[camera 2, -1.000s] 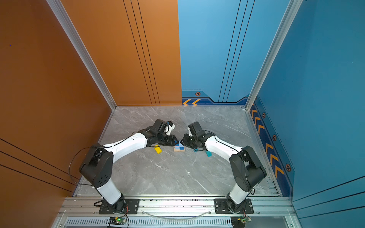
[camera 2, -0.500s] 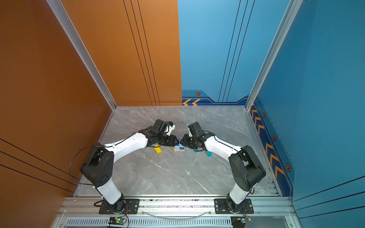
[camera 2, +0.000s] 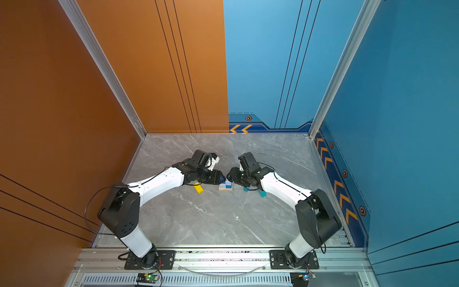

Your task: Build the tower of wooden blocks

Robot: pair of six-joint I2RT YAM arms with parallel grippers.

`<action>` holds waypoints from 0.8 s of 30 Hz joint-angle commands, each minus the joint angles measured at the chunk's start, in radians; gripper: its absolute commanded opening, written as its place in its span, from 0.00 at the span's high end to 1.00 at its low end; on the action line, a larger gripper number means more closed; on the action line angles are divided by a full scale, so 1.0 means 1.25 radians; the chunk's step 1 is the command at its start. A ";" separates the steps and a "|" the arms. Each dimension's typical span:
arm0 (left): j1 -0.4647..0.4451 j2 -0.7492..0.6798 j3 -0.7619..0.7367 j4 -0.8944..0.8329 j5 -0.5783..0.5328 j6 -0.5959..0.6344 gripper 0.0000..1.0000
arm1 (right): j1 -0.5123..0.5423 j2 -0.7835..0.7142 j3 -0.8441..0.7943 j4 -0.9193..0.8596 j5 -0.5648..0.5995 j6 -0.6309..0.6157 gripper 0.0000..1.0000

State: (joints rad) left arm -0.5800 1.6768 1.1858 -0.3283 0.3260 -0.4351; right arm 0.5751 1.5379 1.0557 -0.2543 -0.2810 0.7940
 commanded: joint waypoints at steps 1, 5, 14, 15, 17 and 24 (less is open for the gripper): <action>0.005 -0.056 -0.006 -0.019 -0.016 0.013 0.41 | 0.012 -0.053 -0.030 -0.039 0.040 0.004 0.45; 0.017 -0.087 -0.021 -0.021 -0.030 0.014 0.41 | 0.027 -0.092 -0.075 -0.038 0.061 0.017 0.71; 0.034 -0.110 -0.039 -0.019 -0.033 0.009 0.41 | 0.064 -0.081 -0.141 0.027 0.069 0.053 1.00; 0.034 -0.112 -0.040 -0.020 -0.033 0.008 0.41 | 0.068 -0.071 -0.140 0.038 0.067 0.055 1.00; 0.036 -0.114 -0.043 -0.020 -0.033 0.008 0.41 | 0.071 -0.051 -0.141 0.060 0.065 0.062 1.00; 0.042 -0.122 -0.053 -0.016 -0.031 0.005 0.41 | 0.074 0.006 -0.130 0.108 0.050 0.072 1.00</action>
State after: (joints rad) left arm -0.5373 1.5539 1.1381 -0.3340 0.2955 -0.4343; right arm 0.6624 1.5311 0.8936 -0.1631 -0.2237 0.8661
